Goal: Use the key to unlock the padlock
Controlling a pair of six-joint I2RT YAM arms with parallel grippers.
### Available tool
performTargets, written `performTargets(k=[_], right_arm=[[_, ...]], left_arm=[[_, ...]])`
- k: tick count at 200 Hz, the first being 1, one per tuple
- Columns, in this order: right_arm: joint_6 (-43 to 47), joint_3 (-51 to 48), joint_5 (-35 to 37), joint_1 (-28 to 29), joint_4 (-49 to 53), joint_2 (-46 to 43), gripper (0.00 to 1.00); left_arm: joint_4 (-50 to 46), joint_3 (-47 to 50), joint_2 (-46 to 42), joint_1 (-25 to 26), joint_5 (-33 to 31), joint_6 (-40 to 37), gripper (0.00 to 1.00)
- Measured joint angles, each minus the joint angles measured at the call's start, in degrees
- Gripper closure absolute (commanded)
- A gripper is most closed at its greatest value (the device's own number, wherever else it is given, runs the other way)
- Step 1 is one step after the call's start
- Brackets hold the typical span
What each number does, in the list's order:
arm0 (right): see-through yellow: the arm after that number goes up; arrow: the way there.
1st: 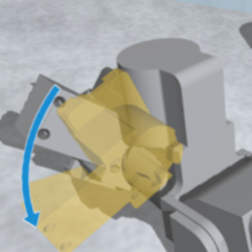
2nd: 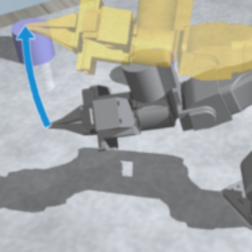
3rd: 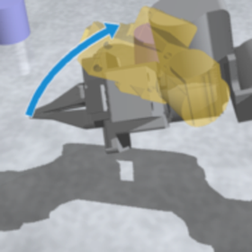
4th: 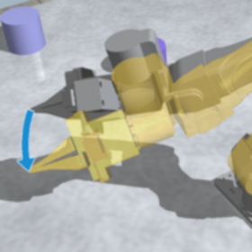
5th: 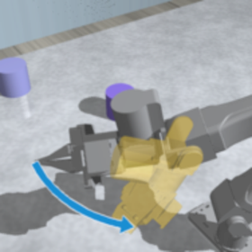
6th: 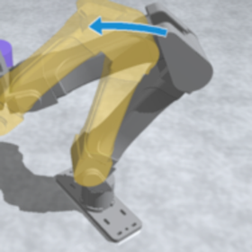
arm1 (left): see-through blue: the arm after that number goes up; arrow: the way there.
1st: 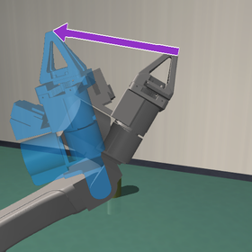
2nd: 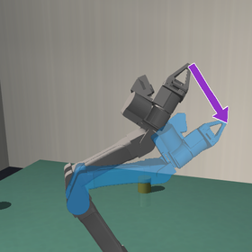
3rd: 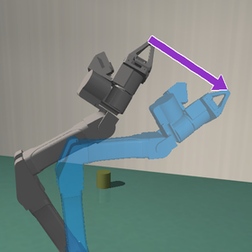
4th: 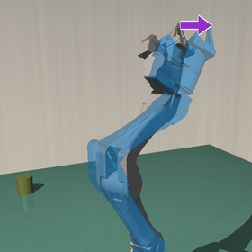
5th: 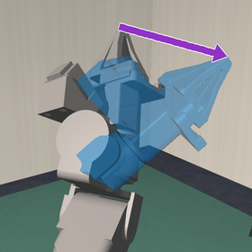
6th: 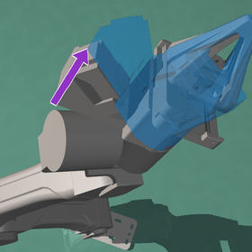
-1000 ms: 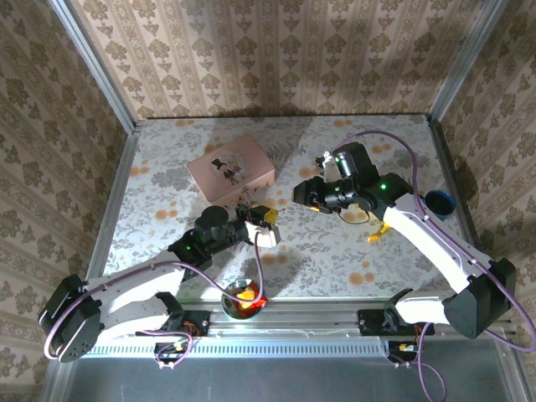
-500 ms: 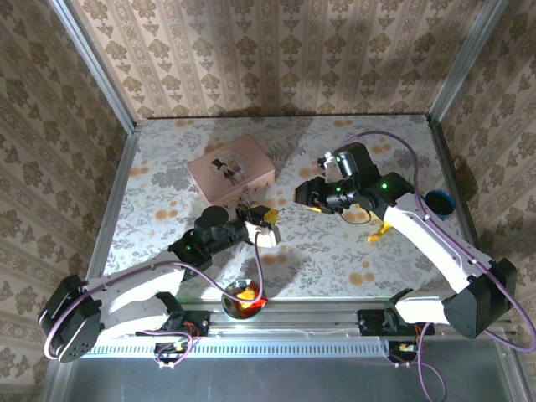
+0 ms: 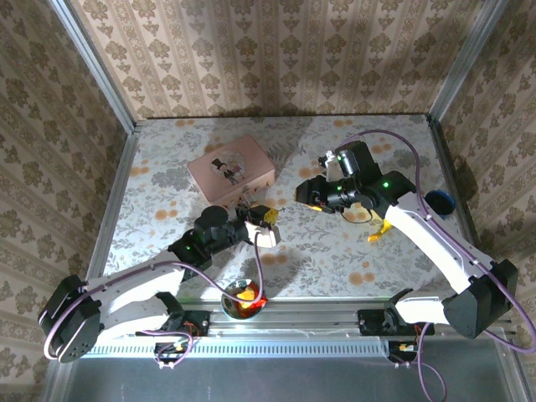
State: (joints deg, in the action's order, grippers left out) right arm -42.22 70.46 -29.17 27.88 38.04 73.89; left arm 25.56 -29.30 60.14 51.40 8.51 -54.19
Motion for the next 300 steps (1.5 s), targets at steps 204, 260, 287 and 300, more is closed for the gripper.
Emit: performTargets(k=[204, 260, 287, 300], right_arm=[[0.2, 4.2, -3.0, -1.3, 4.0, 1.0, 0.58], [0.2, 4.2, -3.0, -1.7, 4.0, 1.0, 0.58], [0.2, 4.1, -3.1, -1.8, 4.0, 1.0, 0.58], [0.2, 4.1, -3.1, -1.8, 4.0, 1.0, 0.58]], left_arm=[[0.7, 0.0, -0.3, 0.0, 0.2, -1.0, 1.00], [0.6, 0.0, -0.2, 0.0, 0.2, -1.0, 1.00], [0.7, 0.0, -0.2, 0.0, 0.2, -1.0, 1.00], [0.7, 0.0, -0.2, 0.0, 0.2, -1.0, 1.00]])
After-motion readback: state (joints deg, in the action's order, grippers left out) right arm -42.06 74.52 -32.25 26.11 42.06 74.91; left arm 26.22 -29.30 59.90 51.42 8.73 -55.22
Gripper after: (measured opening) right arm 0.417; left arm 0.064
